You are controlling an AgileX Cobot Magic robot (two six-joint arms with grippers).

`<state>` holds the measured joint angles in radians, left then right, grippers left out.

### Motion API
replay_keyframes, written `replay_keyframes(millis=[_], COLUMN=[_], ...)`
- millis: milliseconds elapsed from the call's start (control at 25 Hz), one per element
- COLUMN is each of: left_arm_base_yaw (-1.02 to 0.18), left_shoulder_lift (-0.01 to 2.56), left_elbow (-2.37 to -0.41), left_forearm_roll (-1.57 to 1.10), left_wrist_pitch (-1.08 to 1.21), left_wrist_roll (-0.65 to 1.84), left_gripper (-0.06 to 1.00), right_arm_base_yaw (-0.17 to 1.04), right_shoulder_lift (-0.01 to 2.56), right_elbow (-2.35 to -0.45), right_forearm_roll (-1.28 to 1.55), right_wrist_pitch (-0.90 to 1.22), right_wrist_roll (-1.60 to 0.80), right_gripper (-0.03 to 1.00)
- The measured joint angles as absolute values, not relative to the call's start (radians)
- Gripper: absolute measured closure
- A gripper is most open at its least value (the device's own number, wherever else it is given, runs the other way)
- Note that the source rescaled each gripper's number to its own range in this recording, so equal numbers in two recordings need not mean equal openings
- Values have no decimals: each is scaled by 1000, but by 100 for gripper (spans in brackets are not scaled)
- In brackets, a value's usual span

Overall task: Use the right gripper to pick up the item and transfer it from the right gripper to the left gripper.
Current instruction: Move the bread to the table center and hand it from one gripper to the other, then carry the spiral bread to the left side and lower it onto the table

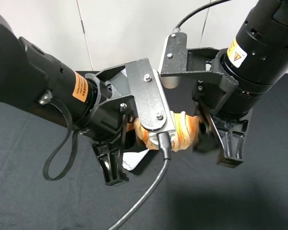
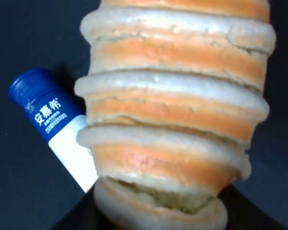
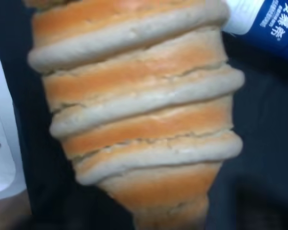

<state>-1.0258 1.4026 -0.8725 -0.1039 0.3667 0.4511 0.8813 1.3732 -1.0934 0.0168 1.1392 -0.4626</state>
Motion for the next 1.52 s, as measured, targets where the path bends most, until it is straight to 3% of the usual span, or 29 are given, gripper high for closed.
replay_keyframes(millis=[80, 240, 960, 1520], left_arm_base_yaw=[-1026, -1026, -1026, -1026], left_shoulder_lift=[1403, 1403, 1403, 1403], left_elbow=[-873, -873, -873, -873], left_forearm_roll=[-104, -104, -104, -104], left_wrist_pitch=[367, 367, 367, 367], left_wrist_roll=[451, 451, 451, 451], left_gripper=[82, 84, 88, 89], right_arm_base_yaw=[881, 881, 881, 881], right_shoulder_lift=[1373, 1373, 1236, 889], right_elbow=[-1093, -1093, -1093, -1090], right_forearm_roll=[14, 13, 0, 0], right_wrist_pitch=[1142, 1166, 1212, 1217], right_wrist_roll=[-431, -414, -260, -16], right_gripper=[7, -2, -3, -3])
